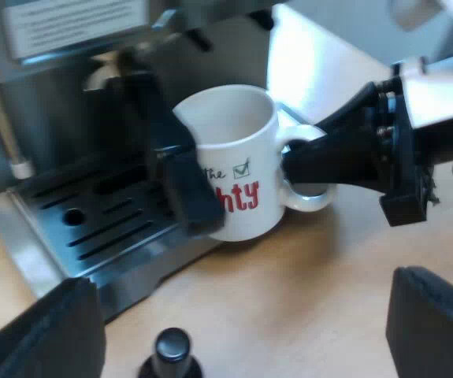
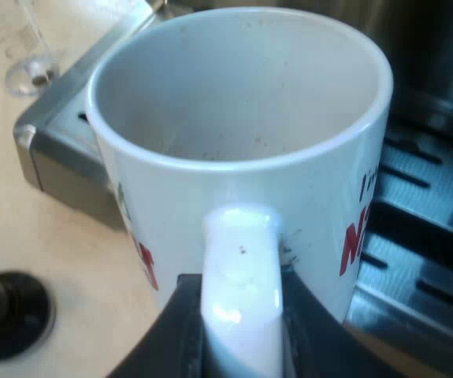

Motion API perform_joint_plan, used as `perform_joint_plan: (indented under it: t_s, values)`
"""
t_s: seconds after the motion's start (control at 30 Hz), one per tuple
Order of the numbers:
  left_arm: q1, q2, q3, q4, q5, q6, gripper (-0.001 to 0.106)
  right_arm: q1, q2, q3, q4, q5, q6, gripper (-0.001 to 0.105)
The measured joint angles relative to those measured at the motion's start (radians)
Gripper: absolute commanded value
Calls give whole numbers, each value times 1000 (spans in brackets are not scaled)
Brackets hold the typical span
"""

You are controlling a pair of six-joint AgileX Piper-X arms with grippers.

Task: Remove mug from coffee machine

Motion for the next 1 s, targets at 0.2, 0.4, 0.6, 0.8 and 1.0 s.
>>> perform_joint_plan:
  t_s: [0.2, 0.4, 0.6, 0.8, 1.0]
  values:
    - [-66, 0, 0, 0, 20, 0, 87, 0, -82, 7, 98, -1, 0, 0]
    - [-94, 0, 0, 0, 24, 0, 87, 0, -156, 7, 146, -1, 3, 0]
    - [-93, 0, 0, 0, 28, 0, 87, 0, -257, 7, 259, -1, 5, 0]
    - [-93, 0, 0, 0, 38, 0, 87, 0, -367, 8, 367, -1, 20, 0]
    - [-93, 0, 0, 0, 63, 0, 87, 0, -500, 56, 398, 47, 55, 0]
